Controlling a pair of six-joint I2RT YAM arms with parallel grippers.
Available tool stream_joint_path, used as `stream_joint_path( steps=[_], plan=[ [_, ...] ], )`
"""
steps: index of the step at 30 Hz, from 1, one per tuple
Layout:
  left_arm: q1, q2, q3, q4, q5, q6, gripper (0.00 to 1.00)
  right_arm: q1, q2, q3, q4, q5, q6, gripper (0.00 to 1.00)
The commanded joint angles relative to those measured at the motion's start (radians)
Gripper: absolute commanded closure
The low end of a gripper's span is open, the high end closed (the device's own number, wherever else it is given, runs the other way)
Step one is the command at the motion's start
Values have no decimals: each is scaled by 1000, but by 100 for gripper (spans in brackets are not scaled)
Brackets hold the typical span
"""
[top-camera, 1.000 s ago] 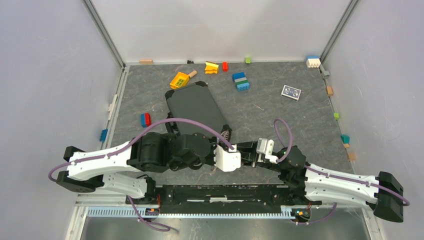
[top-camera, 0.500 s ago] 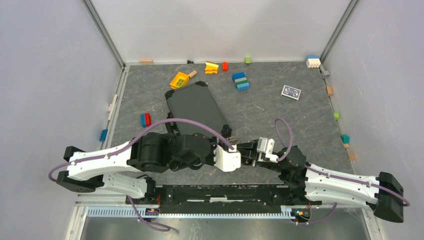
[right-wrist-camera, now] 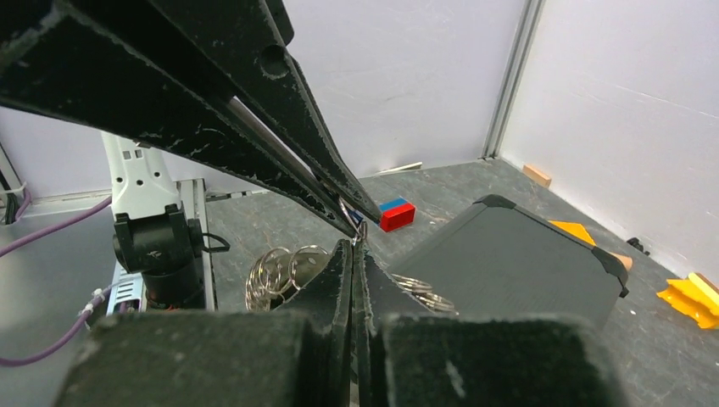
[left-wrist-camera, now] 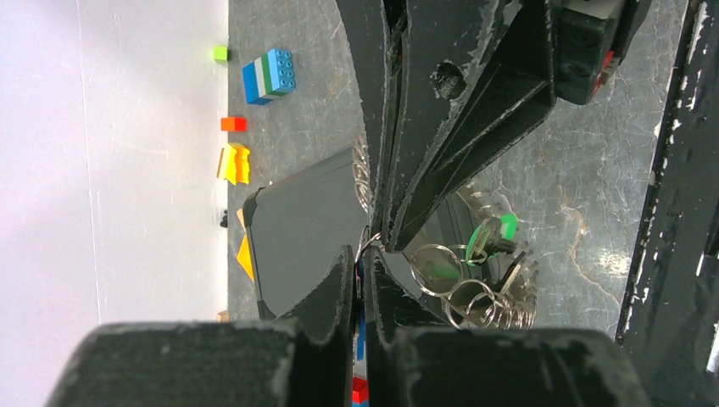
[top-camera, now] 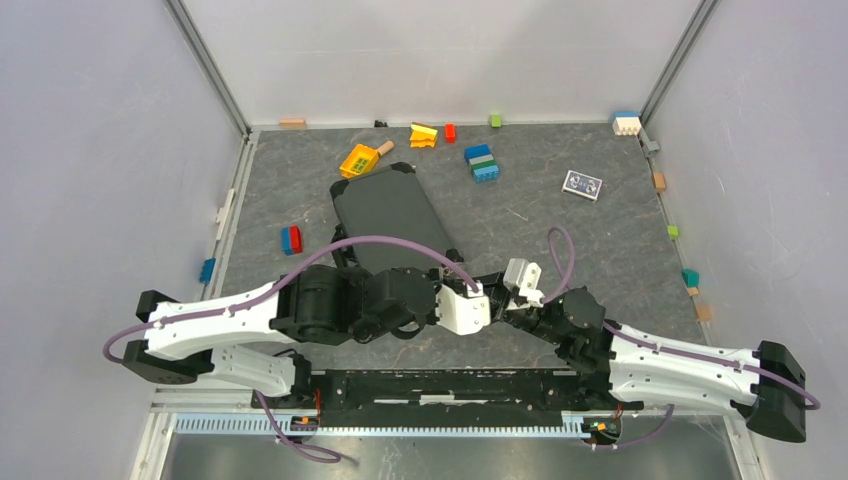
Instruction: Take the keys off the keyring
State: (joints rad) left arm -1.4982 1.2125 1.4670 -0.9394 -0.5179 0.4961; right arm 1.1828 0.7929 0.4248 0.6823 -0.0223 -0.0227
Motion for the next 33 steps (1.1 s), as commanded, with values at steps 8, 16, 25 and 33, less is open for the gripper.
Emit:
stream_joint_path(
  steps=[8, 16, 25, 33],
  plan=[
    [-3, -1, 54, 92, -1, -99, 98, -2, -36, 29, -30, 200, 55, 100],
    [-3, 2, 52, 106, 27, -147, 98, -2, -61, 12, -20, 273, 58, 100],
    [-3, 0, 41, 106, 36, -189, 98, -2, -102, -7, -12, 351, 58, 100],
    [-4, -9, 26, 108, 33, -208, 98, -2, -138, -27, 0, 393, 54, 100]
  ],
)
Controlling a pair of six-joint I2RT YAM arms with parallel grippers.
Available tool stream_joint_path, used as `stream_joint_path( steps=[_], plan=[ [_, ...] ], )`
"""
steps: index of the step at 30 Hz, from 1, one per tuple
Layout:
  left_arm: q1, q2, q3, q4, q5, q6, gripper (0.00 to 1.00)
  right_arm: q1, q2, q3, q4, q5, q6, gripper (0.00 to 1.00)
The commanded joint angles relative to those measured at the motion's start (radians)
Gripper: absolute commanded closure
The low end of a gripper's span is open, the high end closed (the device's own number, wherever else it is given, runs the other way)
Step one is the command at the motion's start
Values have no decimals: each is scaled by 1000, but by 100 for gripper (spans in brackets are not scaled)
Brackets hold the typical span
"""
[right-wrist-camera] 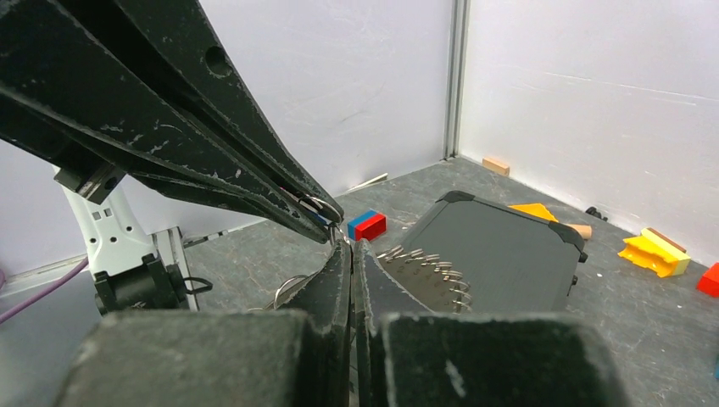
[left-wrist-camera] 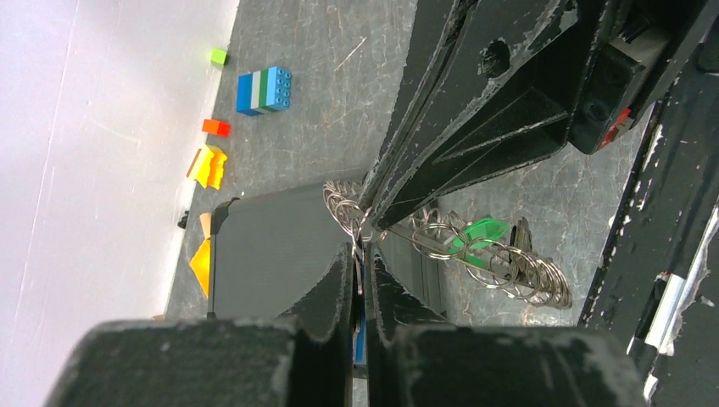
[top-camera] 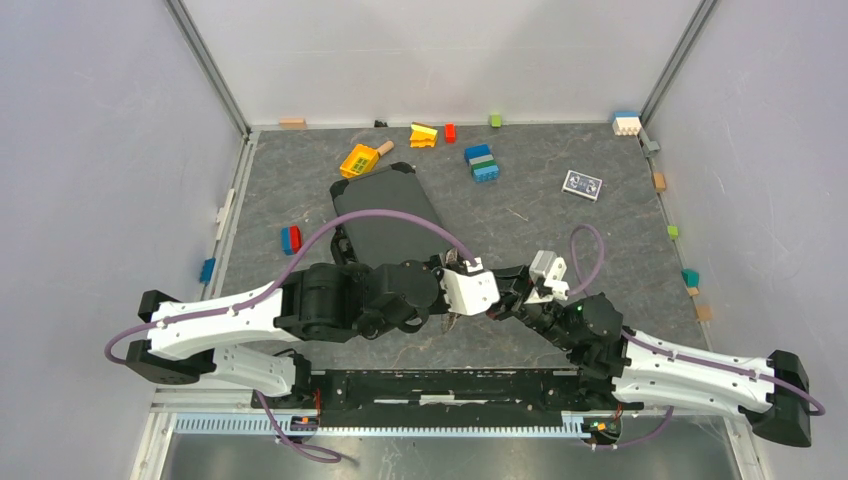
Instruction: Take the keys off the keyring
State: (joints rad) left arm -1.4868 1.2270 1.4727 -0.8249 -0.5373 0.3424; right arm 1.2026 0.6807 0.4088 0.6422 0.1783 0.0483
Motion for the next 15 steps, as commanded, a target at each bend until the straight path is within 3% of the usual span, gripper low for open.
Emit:
stream_joint_path(
  steps=[1, 15],
  plan=[
    [-15, -26, 20, -7, 53, -57, 98, -21, -29, -11, 39, 196, -18, 100],
    [-14, -27, 0, -7, 49, -69, 98, -21, -72, -34, 51, 243, -16, 100]
  ],
)
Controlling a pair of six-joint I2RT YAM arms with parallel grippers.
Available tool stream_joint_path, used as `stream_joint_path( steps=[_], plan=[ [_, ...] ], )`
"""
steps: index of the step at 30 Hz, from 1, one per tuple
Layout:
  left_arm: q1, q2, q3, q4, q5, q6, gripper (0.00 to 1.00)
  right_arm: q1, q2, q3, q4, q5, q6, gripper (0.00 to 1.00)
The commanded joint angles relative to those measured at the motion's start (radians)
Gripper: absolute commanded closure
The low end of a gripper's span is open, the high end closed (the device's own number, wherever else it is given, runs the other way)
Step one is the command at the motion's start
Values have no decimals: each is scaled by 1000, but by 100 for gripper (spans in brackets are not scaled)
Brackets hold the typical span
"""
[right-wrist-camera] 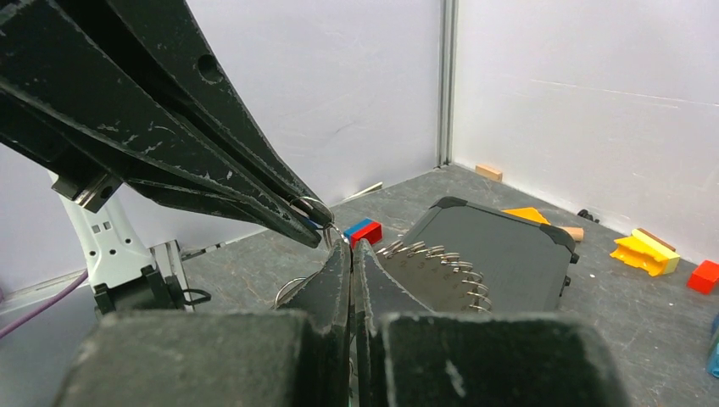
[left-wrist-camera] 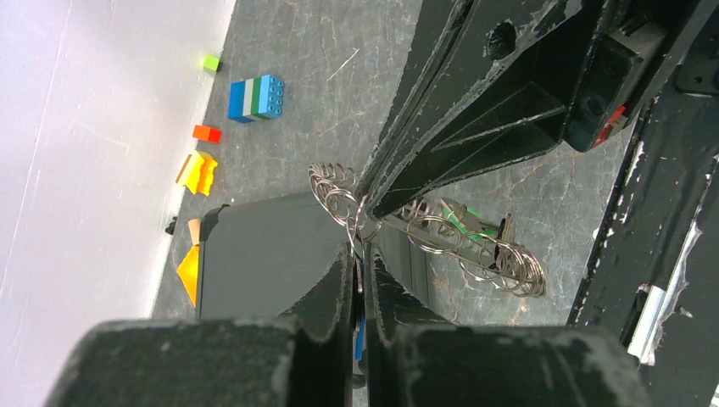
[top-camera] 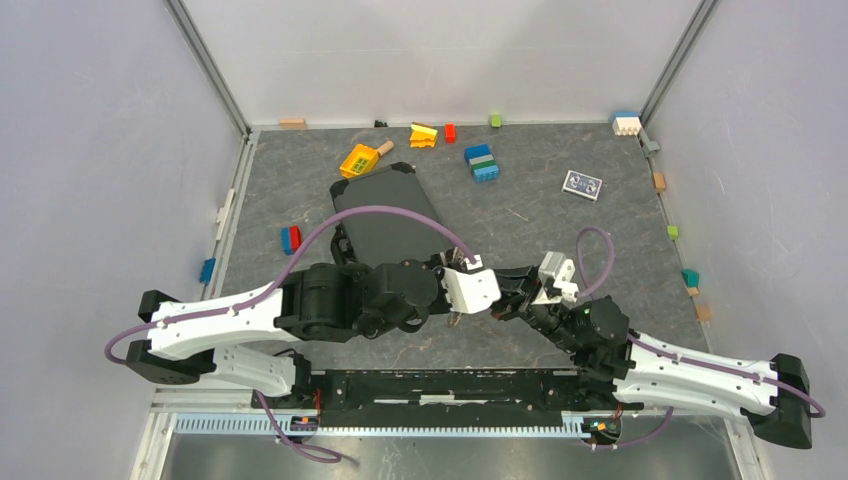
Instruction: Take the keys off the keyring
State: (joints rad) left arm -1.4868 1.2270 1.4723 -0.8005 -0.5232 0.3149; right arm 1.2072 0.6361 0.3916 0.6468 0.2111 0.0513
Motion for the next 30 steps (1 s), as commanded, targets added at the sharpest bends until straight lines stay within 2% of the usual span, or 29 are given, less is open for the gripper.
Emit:
stream_joint_path(
  steps=[1, 22, 27, 30],
  plan=[
    [-15, -27, -4, -31, 34, -42, 98, -26, -31, -20, 48, 215, -18, 100],
    [-14, -27, -44, -31, 39, -79, 98, -26, -88, -52, 73, 256, -22, 100],
    [-14, -29, -49, -32, 30, -62, 98, -26, -115, -39, 0, 64, -141, 100],
    [-15, -33, -50, -32, 34, -44, 98, -26, -119, -11, -100, -141, -217, 82]
  ],
)
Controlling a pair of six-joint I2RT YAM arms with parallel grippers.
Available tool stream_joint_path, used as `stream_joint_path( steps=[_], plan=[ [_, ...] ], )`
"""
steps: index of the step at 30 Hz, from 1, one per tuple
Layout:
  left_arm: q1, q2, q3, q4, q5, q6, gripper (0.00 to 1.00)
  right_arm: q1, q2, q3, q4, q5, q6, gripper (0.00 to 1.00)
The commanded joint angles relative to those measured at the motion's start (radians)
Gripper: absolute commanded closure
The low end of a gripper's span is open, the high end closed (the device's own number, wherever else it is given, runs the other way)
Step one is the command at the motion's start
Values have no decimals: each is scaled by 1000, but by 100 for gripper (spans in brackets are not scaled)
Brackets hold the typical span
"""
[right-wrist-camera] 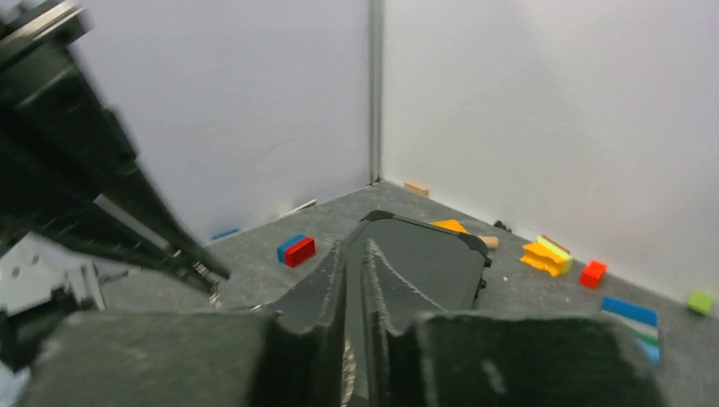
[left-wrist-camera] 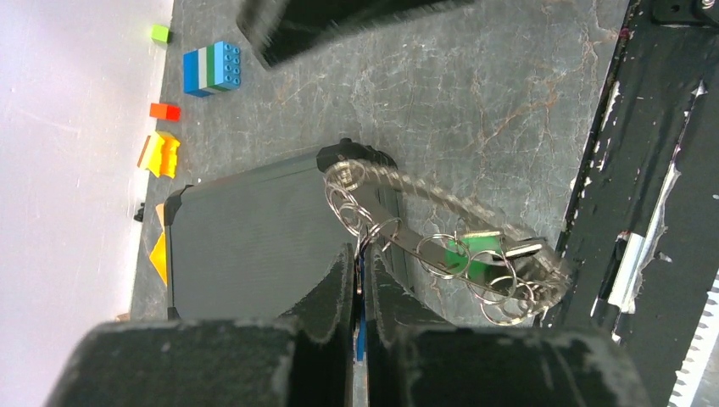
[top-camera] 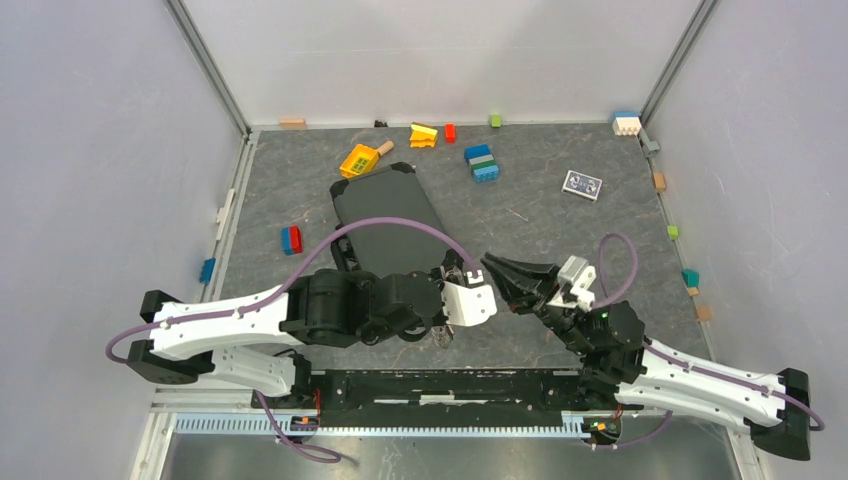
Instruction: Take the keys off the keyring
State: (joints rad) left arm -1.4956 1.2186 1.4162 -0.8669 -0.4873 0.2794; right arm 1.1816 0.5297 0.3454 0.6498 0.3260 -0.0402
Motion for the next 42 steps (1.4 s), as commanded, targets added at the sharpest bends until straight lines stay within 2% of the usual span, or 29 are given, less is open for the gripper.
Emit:
stream_joint_path(
  steps=[1, 4, 12, 21, 42],
  plan=[
    [-5, -24, 9, 34, -8, -6, 98, 0, -7, 50, -138, -315, -143, 76],
    [-6, -19, 19, 33, -17, 0, 98, -1, 17, 74, -208, -408, -157, 68],
    [-6, -8, 32, 34, -20, 8, 98, 0, 87, 82, -175, -423, -91, 60],
    [-6, -8, 31, 34, -16, 6, 98, -1, 145, 99, -138, -415, -54, 62],
    [-5, -5, 16, 34, -24, 7, 98, 0, 127, 88, -96, -424, -27, 66]
  ],
)
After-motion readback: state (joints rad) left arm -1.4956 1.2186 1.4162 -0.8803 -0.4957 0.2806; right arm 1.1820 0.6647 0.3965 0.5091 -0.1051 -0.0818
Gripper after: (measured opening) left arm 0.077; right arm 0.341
